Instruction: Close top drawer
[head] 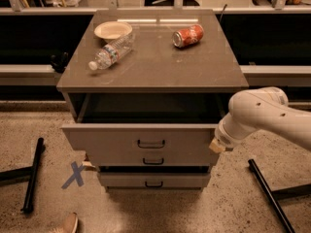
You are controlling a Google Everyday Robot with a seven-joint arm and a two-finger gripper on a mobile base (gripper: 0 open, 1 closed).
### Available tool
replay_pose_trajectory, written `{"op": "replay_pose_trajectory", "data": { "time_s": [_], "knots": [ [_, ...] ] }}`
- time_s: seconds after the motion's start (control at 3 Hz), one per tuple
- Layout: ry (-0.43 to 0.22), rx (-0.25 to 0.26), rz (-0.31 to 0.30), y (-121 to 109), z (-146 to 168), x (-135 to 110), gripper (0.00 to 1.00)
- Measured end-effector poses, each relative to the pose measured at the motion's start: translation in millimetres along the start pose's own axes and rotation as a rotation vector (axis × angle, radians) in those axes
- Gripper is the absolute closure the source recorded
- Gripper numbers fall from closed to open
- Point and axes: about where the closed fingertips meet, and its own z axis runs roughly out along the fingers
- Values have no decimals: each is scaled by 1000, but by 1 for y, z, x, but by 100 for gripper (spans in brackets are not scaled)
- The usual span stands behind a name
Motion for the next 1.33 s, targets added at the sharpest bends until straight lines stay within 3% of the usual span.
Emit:
{"op": "replay_pose_trajectory", "data": {
  "time_s": [0.67,1.33],
  "knots": [
    [-103,40,22,-35,-7,-41,100],
    [-143,45,25,-52,-11,-63,100]
  ]
}}
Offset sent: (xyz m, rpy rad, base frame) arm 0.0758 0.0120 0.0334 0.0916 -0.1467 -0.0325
